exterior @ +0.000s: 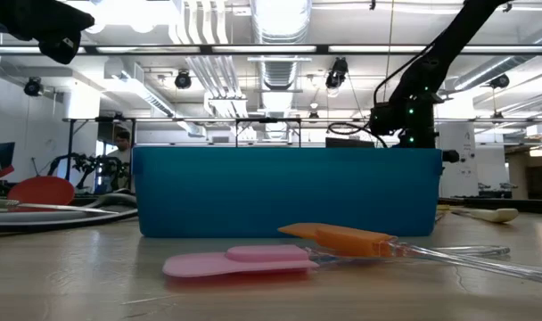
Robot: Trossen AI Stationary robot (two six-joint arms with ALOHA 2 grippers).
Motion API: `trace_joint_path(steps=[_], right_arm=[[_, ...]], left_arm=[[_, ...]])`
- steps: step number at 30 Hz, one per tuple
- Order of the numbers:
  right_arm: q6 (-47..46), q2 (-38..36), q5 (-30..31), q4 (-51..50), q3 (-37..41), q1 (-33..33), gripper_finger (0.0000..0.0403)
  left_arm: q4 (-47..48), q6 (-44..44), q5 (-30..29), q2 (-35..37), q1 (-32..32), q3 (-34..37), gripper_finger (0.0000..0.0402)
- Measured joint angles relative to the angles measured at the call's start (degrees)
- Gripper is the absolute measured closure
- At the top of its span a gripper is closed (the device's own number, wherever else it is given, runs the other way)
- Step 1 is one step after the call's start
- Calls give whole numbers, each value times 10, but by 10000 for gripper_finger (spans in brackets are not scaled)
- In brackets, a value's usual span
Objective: Pick & Place Kitchen Items
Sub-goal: Put the gold knife into the blue bin
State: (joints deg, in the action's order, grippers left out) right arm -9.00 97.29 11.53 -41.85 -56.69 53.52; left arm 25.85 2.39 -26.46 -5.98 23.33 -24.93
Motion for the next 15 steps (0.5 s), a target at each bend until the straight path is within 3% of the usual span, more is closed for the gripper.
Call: trace_joint_path(steps=[15], right_arm=[[33, -115, -47, 26, -1, -43, 370]], left_arm=[[-2, 0, 0, 0, 0, 0, 376]])
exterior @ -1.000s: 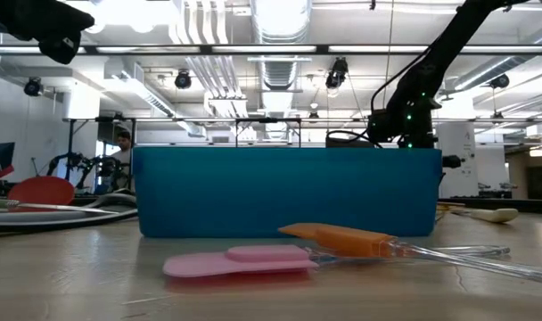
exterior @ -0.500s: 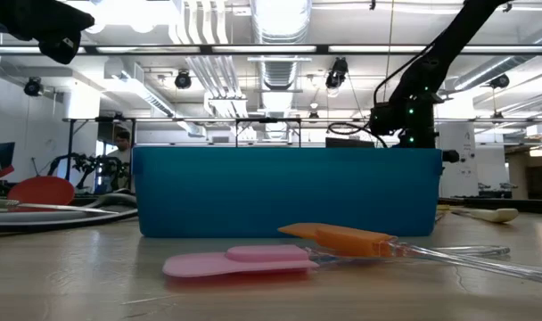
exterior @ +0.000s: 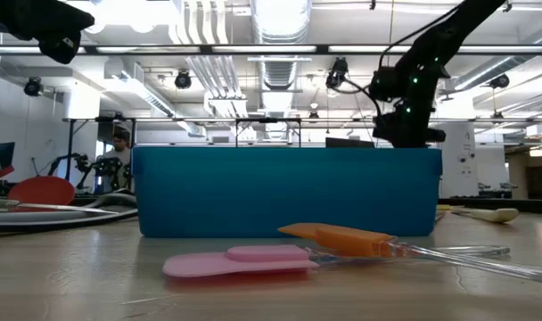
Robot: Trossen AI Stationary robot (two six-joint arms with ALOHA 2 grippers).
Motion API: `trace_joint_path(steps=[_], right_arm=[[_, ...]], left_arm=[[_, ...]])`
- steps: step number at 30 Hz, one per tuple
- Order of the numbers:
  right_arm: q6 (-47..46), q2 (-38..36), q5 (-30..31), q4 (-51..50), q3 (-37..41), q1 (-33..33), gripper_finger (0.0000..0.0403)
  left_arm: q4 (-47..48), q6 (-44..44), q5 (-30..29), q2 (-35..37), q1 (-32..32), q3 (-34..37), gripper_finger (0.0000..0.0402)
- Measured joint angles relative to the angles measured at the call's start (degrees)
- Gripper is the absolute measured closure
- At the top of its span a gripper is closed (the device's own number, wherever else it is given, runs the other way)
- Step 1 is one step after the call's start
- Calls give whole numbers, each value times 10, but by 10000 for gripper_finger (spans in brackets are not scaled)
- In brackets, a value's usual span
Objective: Pick & Place Kitchen Items
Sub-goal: Put the gold knife into the blue bin
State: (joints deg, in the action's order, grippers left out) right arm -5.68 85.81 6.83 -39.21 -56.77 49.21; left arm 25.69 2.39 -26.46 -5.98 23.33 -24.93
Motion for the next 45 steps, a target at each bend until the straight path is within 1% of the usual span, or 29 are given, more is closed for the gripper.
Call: trace_joint_path(steps=[8, 17, 21, 29, 37, 42, 45], right_arm=[[31, -46, -57, 54, 0, -34, 370], [96, -67, -61, 112, 0, -86, 370], [120, -68, -88, 141, 0, -111, 370], [140, -68, -91, 179, 0, -151, 370], [157, -68, -103, 241, 0, -204, 370], [174, -63, -103, 244, -23, -229, 370], [145, -51, -101, 209, -57, -237, 370]], left_arm=[[1, 0, 0, 0, 0, 0, 376], [1, 0, 0, 0, 0, 0, 376], [1, 0, 0, 0, 0, 0, 376], [2, 0, 0, 0, 0, 0, 376], [1, 0, 0, 0, 0, 0, 376], [1, 0, 0, 0, 0, 0, 376], [0, 0, 0, 0, 0, 0, 376]])
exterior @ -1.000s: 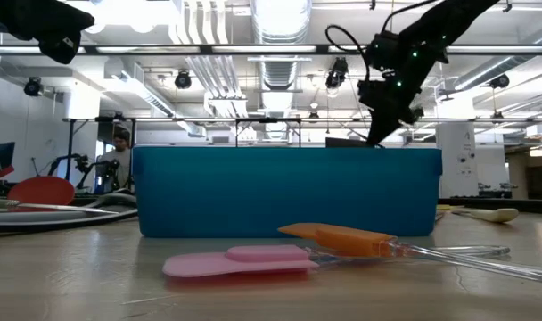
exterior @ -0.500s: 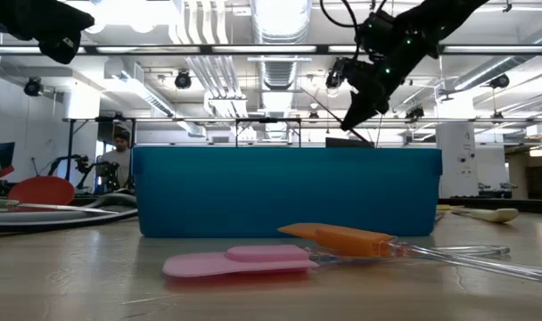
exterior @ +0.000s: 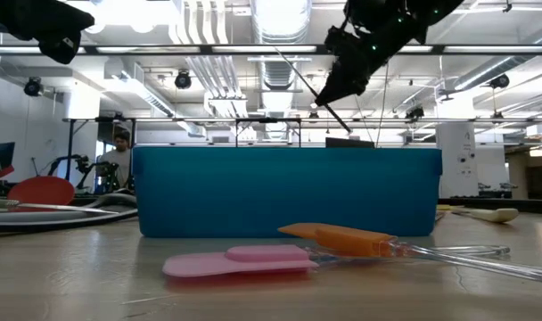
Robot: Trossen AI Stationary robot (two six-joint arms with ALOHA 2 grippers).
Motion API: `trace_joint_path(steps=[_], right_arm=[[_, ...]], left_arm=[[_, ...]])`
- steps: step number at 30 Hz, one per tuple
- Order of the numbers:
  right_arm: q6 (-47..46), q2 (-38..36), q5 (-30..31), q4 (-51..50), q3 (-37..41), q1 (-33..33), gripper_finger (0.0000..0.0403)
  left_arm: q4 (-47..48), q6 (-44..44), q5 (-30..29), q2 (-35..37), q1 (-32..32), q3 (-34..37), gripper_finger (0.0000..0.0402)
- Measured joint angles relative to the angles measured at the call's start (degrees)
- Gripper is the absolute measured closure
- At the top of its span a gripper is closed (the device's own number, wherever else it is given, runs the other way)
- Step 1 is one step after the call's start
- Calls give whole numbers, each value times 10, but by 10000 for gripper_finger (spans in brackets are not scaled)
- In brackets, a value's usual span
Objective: Pick & Place Kitchen Items
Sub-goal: Put the gold knife into the blue bin
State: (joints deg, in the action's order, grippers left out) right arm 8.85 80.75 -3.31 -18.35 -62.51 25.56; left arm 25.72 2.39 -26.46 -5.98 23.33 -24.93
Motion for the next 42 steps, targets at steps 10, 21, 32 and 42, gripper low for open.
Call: trace_joint_path(steps=[10, 21, 32, 42], right_arm=[[-10, 53, -4, -154, -81, -105, 370], [-25, 106, -17, -142, -84, -186, 370], [-49, 182, -75, -112, -84, -241, 370], [-38, 187, -72, -110, -84, -267, 370]], left_arm=[[0, 0, 0, 0, 0, 0, 376], [1, 0, 0, 0, 0, 0, 376], [1, 0, 0, 0, 0, 0, 376], [1, 0, 0, 0, 0, 0, 376]])
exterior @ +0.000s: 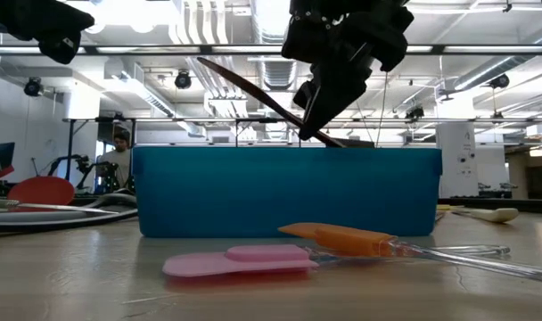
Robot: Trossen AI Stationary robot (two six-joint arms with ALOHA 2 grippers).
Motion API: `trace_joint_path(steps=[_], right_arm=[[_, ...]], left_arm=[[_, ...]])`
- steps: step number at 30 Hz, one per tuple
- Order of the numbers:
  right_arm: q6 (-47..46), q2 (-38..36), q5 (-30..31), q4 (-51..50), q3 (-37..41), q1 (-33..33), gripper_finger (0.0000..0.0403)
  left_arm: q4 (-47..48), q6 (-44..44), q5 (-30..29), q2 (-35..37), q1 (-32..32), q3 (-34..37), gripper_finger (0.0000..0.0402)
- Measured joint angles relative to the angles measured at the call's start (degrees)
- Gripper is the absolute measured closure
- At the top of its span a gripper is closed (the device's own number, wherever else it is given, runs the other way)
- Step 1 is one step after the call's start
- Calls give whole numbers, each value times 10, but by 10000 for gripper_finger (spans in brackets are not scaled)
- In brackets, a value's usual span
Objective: Pick & Place Kitchen Items
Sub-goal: Put the gold knife into the blue bin
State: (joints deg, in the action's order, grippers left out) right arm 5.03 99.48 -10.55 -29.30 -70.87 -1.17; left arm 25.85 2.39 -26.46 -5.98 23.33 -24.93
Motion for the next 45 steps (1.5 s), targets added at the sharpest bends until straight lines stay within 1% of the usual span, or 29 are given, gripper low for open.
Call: trace_joint_path(steps=[10, 20, 21, 24, 26, 30, 33, 36, 38, 42, 45], right_arm=[[27, 46, 1, -4, 0, -5, 370], [40, 67, 3, -12, -1, -13, 369], [40, 71, 7, -11, -1, -14, 369], [38, 82, 46, -18, -9, -18, 370], [40, 94, 61, -27, -23, -20, 370], [31, 120, 63, -61, -65, -20, 370], [31, 150, 65, -117, -103, -21, 370], [33, 187, 91, -172, -144, -25, 370], [38, 209, 93, -204, -171, -27, 370], [46, 245, 93, -230, -209, -31, 370], [49, 258, 93, -232, -225, -32, 369]], left_arm=[[0, 0, 0, 0, 0, 0, 376], [-1, 0, 0, 0, 0, 0, 376], [-1, 0, 0, 0, 0, 0, 376], [-1, 0, 0, 0, 0, 0, 376], [-1, 0, 0, 0, 0, 0, 376], [2, 0, 0, 0, 0, 0, 376], [3, 0, 0, -2, 0, 0, 376], [5, 0, 0, -3, 0, 0, 376], [6, 0, 0, -3, 0, 0, 376], [6, 0, 0, -3, 0, 0, 376], [6, 0, 0, -4, 0, 0, 376]])
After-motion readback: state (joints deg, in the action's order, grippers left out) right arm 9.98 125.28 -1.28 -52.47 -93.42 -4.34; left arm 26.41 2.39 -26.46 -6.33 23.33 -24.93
